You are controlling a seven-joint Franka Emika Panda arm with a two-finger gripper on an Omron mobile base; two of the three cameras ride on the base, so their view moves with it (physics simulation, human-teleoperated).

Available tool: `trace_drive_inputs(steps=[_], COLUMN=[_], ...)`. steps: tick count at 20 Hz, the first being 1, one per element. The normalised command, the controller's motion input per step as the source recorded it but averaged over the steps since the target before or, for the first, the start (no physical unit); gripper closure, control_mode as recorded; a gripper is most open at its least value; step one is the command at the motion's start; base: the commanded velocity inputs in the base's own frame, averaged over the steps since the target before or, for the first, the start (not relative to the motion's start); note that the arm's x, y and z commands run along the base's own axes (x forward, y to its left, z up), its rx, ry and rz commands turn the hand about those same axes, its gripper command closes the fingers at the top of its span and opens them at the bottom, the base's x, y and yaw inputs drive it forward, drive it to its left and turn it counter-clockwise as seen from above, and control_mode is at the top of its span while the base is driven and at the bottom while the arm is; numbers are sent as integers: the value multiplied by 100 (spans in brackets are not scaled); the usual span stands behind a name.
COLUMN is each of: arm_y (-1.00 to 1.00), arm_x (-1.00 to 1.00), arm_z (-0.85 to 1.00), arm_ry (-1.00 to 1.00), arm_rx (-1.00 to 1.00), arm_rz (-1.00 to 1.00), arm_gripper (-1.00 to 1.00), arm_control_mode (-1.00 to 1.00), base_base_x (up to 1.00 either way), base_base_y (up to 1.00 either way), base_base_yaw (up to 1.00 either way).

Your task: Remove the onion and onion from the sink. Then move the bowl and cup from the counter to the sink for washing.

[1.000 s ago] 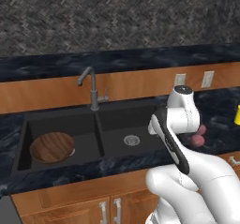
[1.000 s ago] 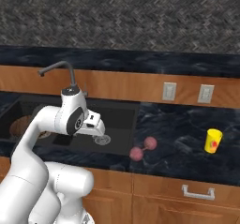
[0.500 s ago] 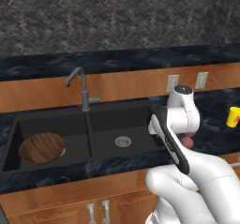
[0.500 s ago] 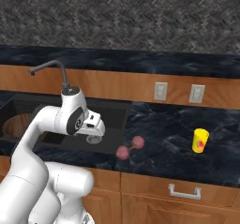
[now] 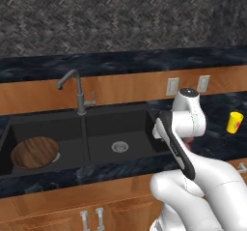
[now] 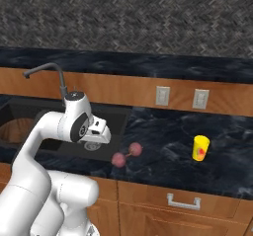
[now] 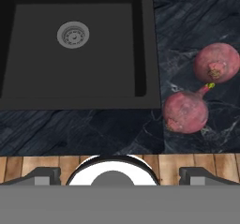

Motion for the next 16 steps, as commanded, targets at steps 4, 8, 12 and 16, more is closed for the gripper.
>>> trace_drive_inputs(steps=[4,8,12,16], arm_y=[0,0,0,0], arm_x=[0,0,0,0], arm_z=[0,0,0,0], arm_ry=[0,0,0,0], arm_rx=[0,0,0,0], arm_rz=[0,0,0,0], arm_gripper=[-100,-100,-100,-100], arm_control_mode=[100,100,100,100], base_base_x=[0,0,0,0], base_base_y=[-11,0,0,0], base_base_yaw=[0,0,0,0])
